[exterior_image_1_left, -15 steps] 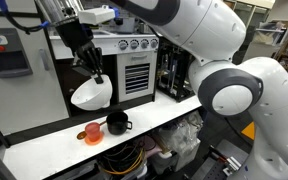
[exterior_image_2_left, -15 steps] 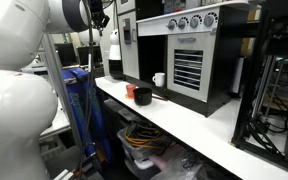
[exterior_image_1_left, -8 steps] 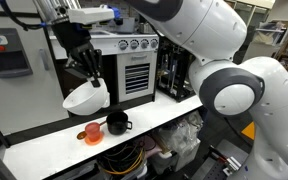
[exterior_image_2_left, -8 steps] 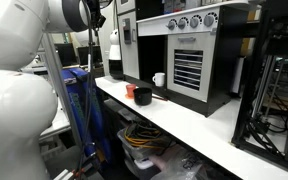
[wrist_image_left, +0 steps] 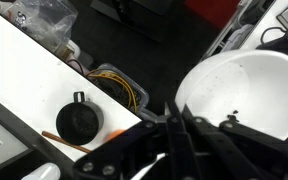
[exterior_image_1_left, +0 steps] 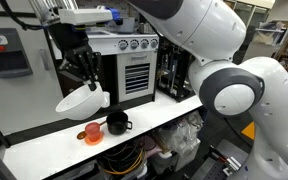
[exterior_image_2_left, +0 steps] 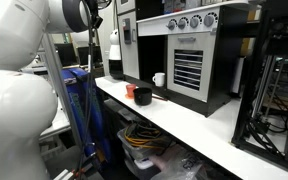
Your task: Pour the contents in the white bowl on the right into the black pot
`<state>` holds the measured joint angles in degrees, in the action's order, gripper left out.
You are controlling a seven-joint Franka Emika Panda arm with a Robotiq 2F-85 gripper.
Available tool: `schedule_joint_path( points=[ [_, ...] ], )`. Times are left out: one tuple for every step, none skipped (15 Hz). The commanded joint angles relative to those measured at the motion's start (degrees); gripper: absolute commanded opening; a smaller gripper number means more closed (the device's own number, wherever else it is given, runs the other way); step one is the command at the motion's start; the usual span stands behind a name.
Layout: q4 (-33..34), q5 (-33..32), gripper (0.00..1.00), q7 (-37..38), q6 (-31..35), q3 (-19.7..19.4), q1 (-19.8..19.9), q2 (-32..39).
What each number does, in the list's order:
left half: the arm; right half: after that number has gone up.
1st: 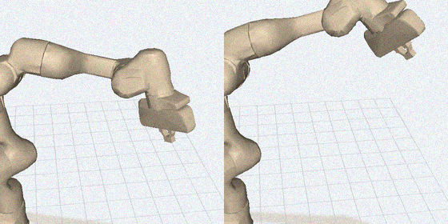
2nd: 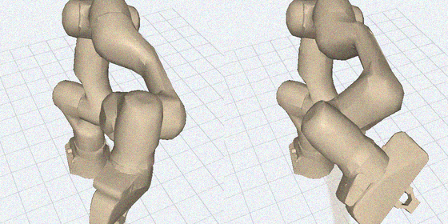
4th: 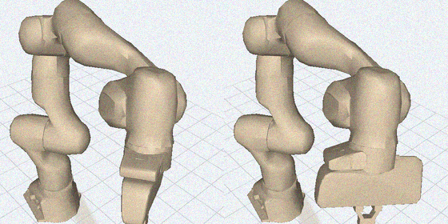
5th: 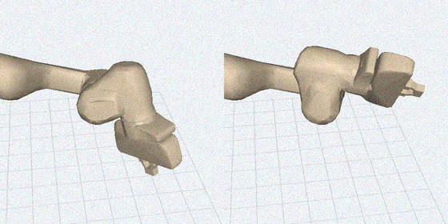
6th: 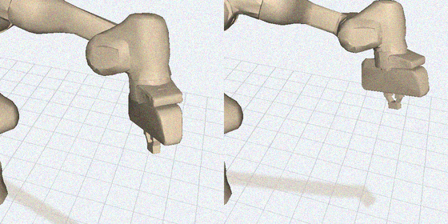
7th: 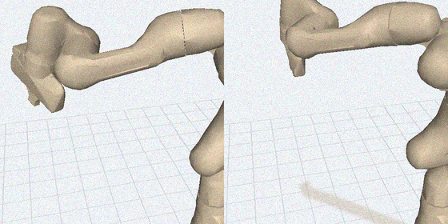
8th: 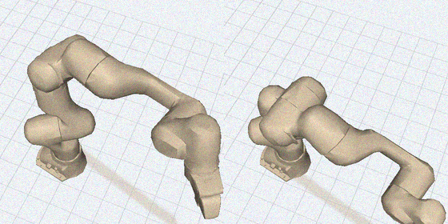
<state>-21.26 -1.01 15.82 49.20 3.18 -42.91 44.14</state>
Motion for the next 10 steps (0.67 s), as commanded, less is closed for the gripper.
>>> schedule_joint_path(
  points=[
    [-0.40,-0.26,0.04,0.02,0.15,0.36,0.14,-0.24],
    [-0.40,-0.25,0.04,0.02,0.15,0.37,0.15,-0.23],
    [-0.40,-0.25,0.04,0.02,0.15,0.37,0.15,-0.23],
    [-0.40,-0.25,0.04,0.02,0.15,0.38,0.15,-0.23],
    [-0.40,-0.25,0.04,0.03,0.15,0.39,0.16,-0.23],
    [-0.40,-0.25,0.04,0.03,0.15,0.39,0.16,-0.23],
    [-0.40,-0.24,0.01,0.03,0.15,0.39,0.16,-0.23],
    [-0.40,-0.53,0.01,0.25,0.28,0.27,-0.16,-0.18],
    [-0.27,-0.48,0.01,0.39,0.66,0.36,-0.39,-0.12],
    [-0.29,0.11,0.01,1.47,0.57,0.61,-0.46,-0.17]
  ],
)
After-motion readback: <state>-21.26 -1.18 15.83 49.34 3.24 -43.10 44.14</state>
